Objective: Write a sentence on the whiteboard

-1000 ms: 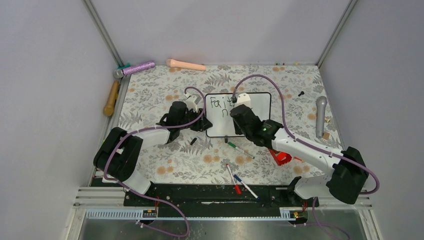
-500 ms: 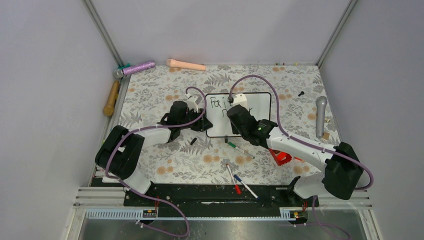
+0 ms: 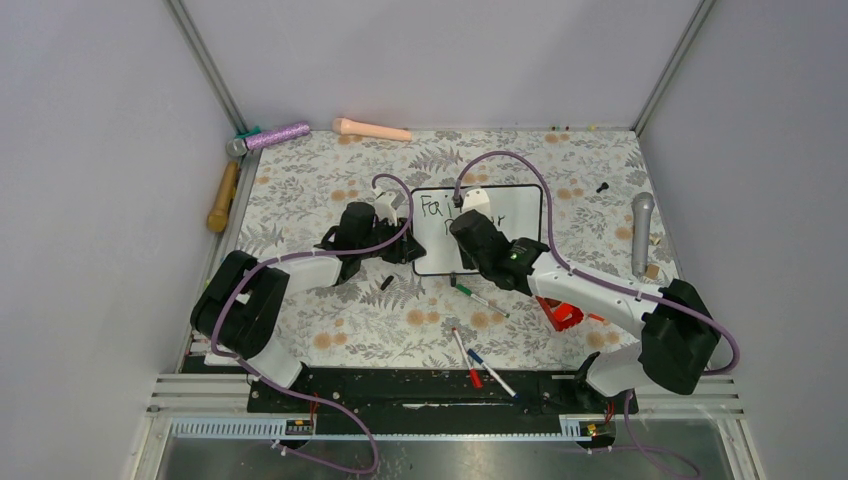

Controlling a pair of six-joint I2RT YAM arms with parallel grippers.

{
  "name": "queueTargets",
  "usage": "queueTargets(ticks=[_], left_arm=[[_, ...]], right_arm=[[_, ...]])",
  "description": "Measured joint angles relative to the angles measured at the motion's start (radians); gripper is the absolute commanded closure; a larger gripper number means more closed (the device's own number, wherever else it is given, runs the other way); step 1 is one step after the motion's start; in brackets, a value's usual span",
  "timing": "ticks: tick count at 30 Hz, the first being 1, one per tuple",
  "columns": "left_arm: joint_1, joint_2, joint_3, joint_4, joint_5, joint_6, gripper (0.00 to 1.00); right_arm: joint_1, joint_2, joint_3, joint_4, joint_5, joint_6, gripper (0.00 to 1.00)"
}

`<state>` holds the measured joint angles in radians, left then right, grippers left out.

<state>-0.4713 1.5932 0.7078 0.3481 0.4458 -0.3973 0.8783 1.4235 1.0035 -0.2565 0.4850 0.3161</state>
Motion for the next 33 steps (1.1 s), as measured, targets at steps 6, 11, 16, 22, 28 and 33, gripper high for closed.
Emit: queueTargets(ticks=[6, 11, 16, 22, 28, 33], left_arm=[[0.000, 0.000, 0.002, -0.004, 0.000, 0.000, 0.66], [0.000, 0.000, 0.004, -0.010, 0.000, 0.000, 0.66], [0.000, 0.000, 0.004, -0.010, 0.000, 0.000, 0.66], [0.000, 0.000, 0.004, -0.010, 0.000, 0.000, 0.66], [0.000, 0.000, 0.004, -0.011, 0.000, 0.000, 0.66], [0.000, 0.000, 0.005, -0.011, 0.000, 0.001, 0.66]], right_arm=[[0.003, 0.002, 0.000, -0.004, 0.001, 0.003, 1.00], [0.004, 0.002, 0.000, -0.006, 0.002, 0.003, 1.00], [0.004, 0.013, 0.011, -0.024, 0.007, 0.003, 1.00], [0.005, 0.038, 0.028, -0.047, 0.032, 0.003, 1.00], [0.008, 0.055, 0.046, -0.057, 0.048, 0.003, 1.00], [0.010, 0.060, 0.048, -0.059, 0.050, 0.002, 1.00]])
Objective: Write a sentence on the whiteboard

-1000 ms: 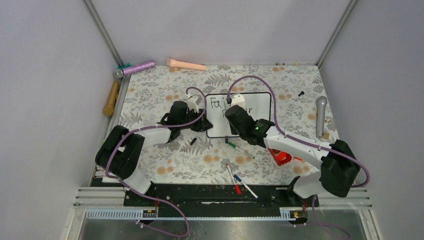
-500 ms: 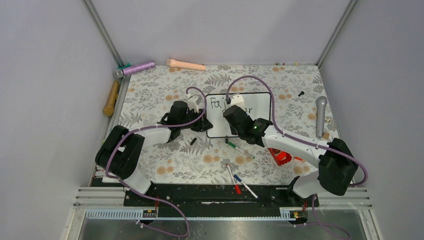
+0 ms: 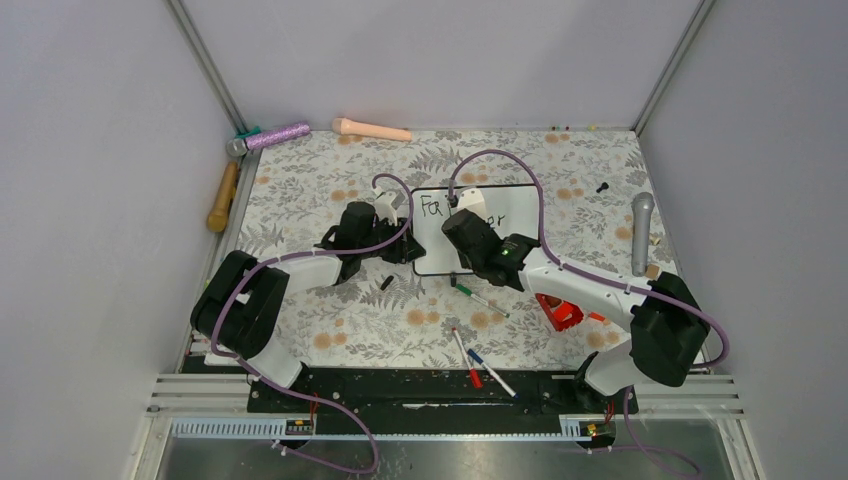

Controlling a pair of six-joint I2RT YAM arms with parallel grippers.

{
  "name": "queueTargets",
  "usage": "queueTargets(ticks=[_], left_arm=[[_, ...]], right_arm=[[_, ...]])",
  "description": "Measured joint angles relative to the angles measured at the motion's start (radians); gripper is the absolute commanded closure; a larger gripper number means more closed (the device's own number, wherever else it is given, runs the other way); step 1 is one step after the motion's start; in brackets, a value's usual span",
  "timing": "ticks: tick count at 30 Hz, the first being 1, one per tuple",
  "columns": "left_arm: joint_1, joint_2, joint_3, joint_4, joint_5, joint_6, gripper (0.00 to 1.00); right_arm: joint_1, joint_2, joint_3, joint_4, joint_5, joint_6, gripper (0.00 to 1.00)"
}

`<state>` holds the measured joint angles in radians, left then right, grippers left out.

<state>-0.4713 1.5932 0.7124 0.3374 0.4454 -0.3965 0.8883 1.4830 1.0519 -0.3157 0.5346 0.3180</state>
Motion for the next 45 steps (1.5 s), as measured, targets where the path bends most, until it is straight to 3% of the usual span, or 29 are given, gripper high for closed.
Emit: queueTargets(ticks=[45], left_arm=[[0.000, 0.000, 0.000, -0.001, 0.000, 0.000, 0.67]], right_arm=[[0.000, -0.078, -0.057, -0.020, -0.107, 0.008, 1.00]])
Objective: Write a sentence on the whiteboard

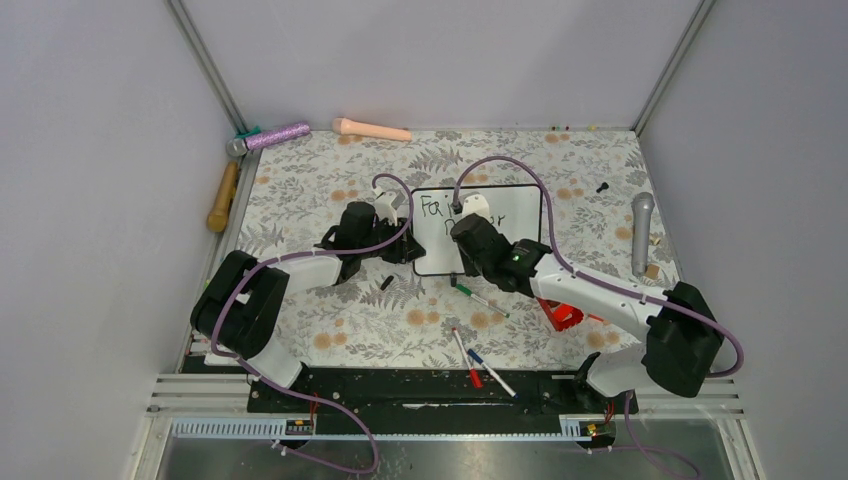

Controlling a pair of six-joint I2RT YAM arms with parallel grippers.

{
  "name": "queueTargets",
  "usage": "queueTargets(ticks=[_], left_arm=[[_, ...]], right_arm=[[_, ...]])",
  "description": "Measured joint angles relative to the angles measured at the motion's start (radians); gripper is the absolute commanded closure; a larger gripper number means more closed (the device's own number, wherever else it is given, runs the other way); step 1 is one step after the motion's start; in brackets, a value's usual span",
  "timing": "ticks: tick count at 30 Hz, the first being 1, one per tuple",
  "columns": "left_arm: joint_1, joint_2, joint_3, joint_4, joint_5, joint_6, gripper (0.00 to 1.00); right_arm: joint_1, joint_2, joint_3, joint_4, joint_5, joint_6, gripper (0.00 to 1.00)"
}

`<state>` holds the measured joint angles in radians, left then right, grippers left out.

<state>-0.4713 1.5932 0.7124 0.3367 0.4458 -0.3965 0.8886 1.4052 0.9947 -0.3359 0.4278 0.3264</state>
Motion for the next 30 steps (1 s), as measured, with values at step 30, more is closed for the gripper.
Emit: queueTargets(ticks=[30], left_arm=[[0.000, 0.000, 0.000, 0.000, 0.000, 0.000, 0.67]], right_arm=[[0.001, 0.092, 0.058, 0.008, 0.031, -0.054, 1.00]])
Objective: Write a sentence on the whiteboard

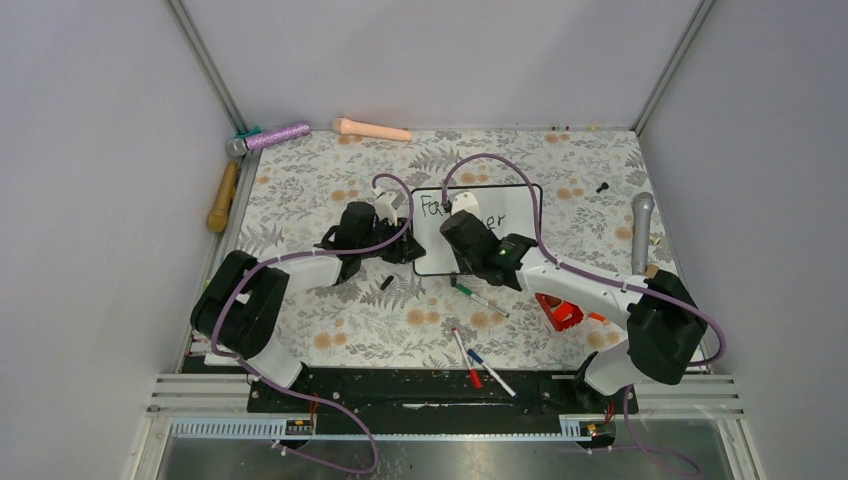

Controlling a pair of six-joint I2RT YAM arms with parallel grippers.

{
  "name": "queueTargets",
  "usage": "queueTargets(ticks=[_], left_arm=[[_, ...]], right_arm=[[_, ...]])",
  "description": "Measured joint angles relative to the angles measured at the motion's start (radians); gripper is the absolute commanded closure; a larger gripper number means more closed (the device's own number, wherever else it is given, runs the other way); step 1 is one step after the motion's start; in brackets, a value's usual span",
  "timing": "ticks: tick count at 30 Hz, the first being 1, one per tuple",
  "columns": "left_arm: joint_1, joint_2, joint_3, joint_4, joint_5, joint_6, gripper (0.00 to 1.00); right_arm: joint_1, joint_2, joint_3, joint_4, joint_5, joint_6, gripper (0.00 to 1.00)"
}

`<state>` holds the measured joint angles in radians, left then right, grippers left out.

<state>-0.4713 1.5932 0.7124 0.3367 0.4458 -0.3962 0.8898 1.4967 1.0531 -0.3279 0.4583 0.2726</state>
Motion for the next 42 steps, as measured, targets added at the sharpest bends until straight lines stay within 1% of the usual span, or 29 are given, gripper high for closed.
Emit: queueTargets(ticks=[17, 22, 31, 37, 42], left_arm=[[0.000, 0.000, 0.000, 0.000, 0.000, 0.000, 0.67], [0.000, 0.000, 0.000, 0.000, 0.000, 0.000, 0.67], [0.000, 0.000, 0.000, 0.000, 0.000, 0.000, 0.66], [0.000, -0.001, -0.002, 0.008, 0.000, -0.005, 0.63], [0.000, -0.001, -0.003, 0.024, -0.001, -0.015, 0.61]], right_arm=[[0.006, 0.005, 0.010, -0.047, 0.081, 0.000, 1.00], [0.006, -0.008, 0.008, -0.047, 0.080, 0.001, 1.00], [0.006, -0.202, -0.114, 0.041, 0.052, 0.000, 1.00], [0.005, -0.232, -0.170, 0.098, 0.044, -0.001, 1.00], [0.005, -0.278, -0.233, 0.112, 0.029, -0.019, 1.00]])
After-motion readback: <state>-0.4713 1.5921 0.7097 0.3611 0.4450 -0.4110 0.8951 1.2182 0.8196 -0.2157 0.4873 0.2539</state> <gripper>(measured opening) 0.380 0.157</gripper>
